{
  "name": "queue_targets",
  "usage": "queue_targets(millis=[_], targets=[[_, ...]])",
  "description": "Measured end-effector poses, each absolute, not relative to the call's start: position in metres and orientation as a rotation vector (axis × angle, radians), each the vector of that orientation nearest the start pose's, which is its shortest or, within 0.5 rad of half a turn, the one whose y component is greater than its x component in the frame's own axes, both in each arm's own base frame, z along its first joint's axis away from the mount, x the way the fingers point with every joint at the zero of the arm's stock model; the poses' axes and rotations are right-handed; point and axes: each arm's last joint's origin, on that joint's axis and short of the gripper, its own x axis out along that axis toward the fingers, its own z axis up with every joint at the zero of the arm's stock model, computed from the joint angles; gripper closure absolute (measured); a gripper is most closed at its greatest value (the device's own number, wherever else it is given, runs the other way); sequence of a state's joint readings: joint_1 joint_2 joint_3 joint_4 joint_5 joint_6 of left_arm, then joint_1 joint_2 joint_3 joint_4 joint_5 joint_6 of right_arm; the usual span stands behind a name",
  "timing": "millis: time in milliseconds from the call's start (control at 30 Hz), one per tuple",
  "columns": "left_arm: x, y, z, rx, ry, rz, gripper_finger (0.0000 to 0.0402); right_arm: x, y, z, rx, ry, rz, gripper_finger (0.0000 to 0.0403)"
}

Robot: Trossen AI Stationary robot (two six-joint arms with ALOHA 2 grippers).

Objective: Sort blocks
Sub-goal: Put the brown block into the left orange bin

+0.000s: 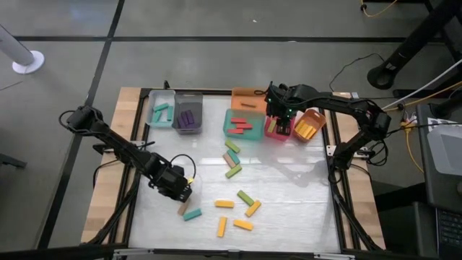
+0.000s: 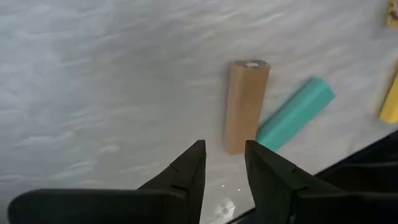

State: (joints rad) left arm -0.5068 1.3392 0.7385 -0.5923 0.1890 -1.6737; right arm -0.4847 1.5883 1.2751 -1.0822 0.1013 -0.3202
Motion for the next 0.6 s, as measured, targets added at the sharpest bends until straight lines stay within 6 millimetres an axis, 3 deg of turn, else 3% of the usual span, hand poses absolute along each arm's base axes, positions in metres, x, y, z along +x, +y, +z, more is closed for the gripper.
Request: queue_targets(millis=[100, 233, 400, 600], targets=[[0.198, -0.116, 0.179, -1.217, 1.341, 0.554, 0.0301, 0.259, -0.139, 0.254, 0.007, 1.434, -0.26, 0.0244], [0.201, -0.118, 0.18, -1.176, 1.338, 0.452, 0.0293, 0.259, -0.139, 0.254, 0.011, 1.431, -0.255, 0.0244], [0.207, -0.121, 0.178, -1.138, 1.321, 0.369, 0.0243, 0.259, -0.139, 0.254, 0.011, 1.43, -0.255, 0.0244], [0.212, -0.124, 0.161, -1.113, 1.362, 0.433, 0.0185, 0.259, -0.139, 0.254, 0.012, 1.43, -0.254, 0.0244]])
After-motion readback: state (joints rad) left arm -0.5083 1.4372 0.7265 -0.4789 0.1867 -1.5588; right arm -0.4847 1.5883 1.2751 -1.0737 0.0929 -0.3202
